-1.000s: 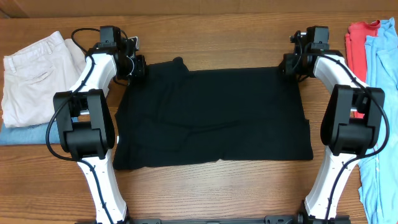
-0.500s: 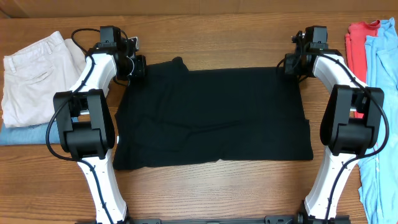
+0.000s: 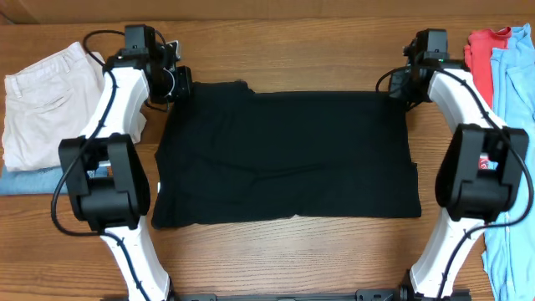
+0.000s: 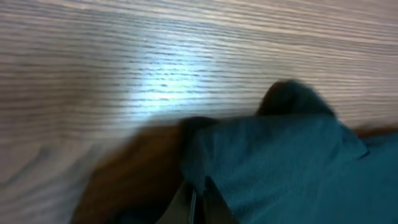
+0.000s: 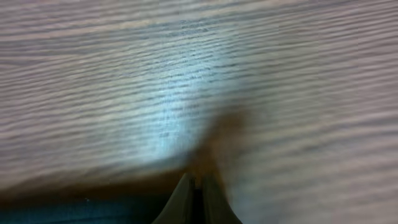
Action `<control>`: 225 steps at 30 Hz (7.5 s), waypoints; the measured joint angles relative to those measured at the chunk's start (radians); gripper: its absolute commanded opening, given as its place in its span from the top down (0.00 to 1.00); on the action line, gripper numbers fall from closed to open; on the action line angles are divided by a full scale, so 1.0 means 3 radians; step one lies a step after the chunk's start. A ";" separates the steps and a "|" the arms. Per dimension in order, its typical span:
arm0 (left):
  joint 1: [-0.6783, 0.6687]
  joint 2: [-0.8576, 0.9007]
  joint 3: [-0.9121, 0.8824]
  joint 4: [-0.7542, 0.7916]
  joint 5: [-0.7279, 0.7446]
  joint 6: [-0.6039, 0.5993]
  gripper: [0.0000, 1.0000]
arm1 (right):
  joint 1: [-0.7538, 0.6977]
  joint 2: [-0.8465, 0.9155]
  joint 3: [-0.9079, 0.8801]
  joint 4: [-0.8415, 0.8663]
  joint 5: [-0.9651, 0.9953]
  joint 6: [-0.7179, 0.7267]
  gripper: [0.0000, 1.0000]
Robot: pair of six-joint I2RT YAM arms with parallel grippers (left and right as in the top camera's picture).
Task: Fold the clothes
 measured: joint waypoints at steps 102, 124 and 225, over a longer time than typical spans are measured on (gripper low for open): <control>-0.0226 -0.0286 -0.0963 -0.2585 -0.1010 -0.0134 0.90 | -0.0280 -0.0295 -0.0530 -0.2265 0.0376 0.0657 0.80; -0.0226 -0.1169 -0.0765 -0.1801 -0.0589 -0.0103 0.36 | -0.0280 -0.0295 -0.0530 -0.2263 0.0291 0.0659 0.74; -0.0617 -0.0409 -0.1534 -0.1512 -0.1059 -0.0525 0.52 | -0.0769 -0.0456 -0.1464 -0.1658 -0.1328 -0.0390 0.96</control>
